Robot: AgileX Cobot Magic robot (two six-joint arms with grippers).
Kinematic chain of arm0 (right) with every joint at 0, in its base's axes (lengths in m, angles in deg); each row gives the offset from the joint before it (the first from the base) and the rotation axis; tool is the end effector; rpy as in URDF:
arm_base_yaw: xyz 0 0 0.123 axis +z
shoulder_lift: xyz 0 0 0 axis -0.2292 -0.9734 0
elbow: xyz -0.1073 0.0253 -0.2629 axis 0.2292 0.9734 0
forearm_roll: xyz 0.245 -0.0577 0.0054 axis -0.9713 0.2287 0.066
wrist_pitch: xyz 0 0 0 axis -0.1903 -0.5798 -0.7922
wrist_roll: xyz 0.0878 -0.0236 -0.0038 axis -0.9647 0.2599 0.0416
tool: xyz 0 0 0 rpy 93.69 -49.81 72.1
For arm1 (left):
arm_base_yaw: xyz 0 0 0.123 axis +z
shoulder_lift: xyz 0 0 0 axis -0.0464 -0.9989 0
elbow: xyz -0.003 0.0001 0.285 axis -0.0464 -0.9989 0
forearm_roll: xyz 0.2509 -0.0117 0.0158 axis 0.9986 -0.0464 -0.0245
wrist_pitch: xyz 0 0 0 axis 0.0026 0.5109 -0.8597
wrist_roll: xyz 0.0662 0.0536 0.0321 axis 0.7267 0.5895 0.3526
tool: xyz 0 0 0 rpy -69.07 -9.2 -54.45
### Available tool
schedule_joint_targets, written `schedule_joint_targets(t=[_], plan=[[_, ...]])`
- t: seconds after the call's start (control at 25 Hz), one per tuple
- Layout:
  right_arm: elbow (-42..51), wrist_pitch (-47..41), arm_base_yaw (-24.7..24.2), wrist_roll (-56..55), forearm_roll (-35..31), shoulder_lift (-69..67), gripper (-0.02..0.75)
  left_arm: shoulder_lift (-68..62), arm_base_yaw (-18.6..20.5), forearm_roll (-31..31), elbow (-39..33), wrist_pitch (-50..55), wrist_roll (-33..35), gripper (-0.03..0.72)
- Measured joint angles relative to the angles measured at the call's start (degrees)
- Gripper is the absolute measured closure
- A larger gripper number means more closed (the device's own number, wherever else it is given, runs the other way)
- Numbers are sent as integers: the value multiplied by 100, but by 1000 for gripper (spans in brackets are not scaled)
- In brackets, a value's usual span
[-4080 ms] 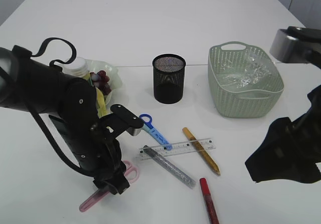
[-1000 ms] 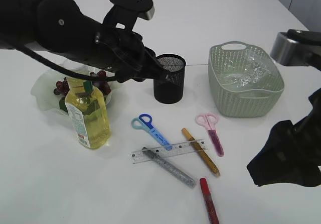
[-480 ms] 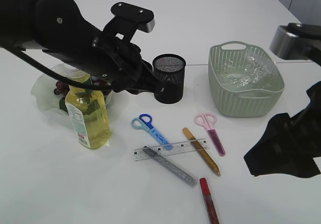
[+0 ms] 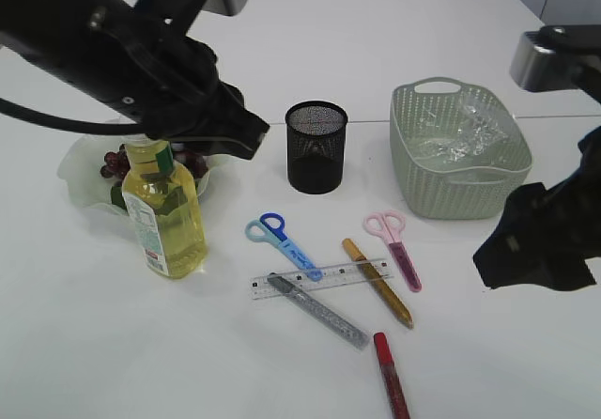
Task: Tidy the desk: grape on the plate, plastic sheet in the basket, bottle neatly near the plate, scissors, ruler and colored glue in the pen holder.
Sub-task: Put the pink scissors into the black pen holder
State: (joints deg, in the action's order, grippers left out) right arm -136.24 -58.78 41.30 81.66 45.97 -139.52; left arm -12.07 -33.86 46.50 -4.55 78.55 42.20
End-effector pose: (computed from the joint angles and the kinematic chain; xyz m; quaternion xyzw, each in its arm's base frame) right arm 0.1771 0.1043 0.3045 -0.1684 0.9574 0.1180 0.2029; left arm 0.2832 -0.2233 0.2768 0.2990 0.8879 -0.1657 0.3079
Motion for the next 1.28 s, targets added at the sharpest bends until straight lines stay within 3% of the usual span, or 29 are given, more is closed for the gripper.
schedule_joint_targets(t=[0.32, 0.52, 0.8, 1.08, 1.28], plan=[[-987, -229, 0, -80, 414, -1303, 226, 667, 866, 557, 0, 1417, -504, 575], [-1524, -232, 0, -80, 564, -2238, 226, 1050, 1472, 569, -12, 1921, -526, 505], [-2078, -232, -83, -89, 785, -3421, 257, 2016, 2191, 626, -841, 2077, -539, 450], [-2422, -120, -634, -89, 785, -4098, 294, 3018, 2418, 711, -1737, 2205, -542, 447], [-2587, -30, -701, -89, 750, -4538, 337, 3373, 2431, 711, -2018, 2283, -656, 447]])
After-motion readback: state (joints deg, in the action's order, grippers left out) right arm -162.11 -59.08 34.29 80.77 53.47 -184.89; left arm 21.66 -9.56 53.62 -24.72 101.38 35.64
